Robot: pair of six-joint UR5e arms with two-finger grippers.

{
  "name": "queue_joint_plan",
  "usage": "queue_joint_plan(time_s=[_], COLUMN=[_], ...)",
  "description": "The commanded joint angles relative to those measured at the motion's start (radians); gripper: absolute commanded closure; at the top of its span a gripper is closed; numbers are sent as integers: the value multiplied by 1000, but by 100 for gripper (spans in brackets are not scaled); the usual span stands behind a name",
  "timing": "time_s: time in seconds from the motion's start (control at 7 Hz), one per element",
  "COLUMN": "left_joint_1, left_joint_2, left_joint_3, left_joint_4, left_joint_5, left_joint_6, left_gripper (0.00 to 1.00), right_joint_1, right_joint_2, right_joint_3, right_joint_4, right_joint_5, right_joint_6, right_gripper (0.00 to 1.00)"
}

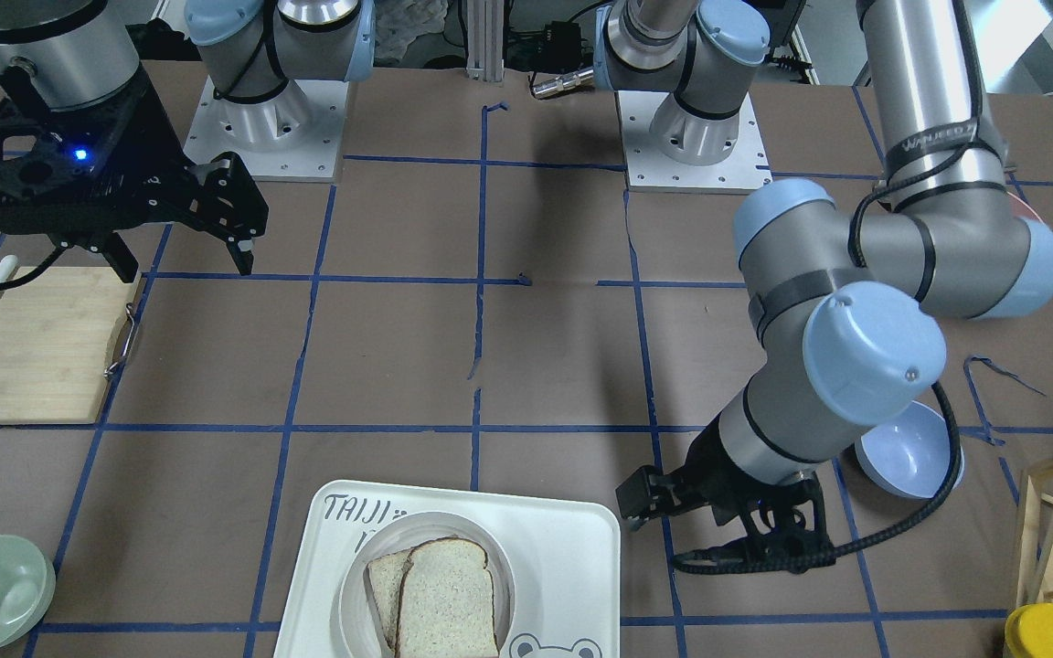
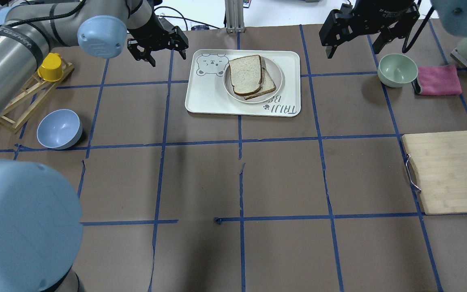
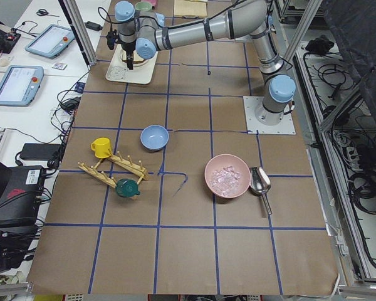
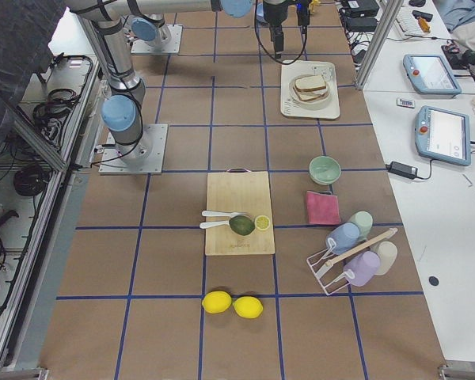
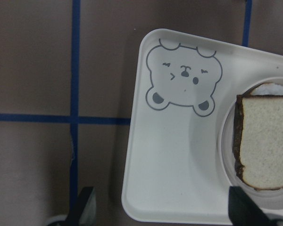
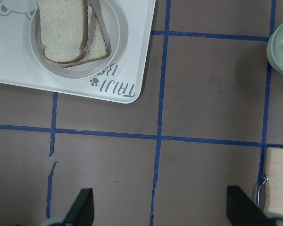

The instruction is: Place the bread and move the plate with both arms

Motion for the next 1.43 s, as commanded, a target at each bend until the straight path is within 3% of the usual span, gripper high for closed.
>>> queue_joint_plan(time_s=[0.0,0.14,0.29,0.43,0.86,1.29], left_joint_1=[13,13,13,15,15,12], left_joint_2=[195,281,354,420,509,519], left_joint_3=[-171,-237,-271,-277,-328,-345], left_joint_4=[-61,-95,-177,-281,-348,-336], left_joint_5=[91,118,179,182,172,170], left_joint_6=[0,0,0,0,6,11], left_gripper=[0,0,0,0,0,0], right_joint_1=[0,0,0,0,0,0], right_joint_2=[0,0,0,0,0,0], right_joint_3=[0,0,0,0,0,0], right_joint_4=[0,0,0,-1,0,0], right_joint_5=[-1,-1,1,-1,1,-1], right_joint_6=[0,0,0,0,0,0], right_gripper=[0,0,0,0,0,0])
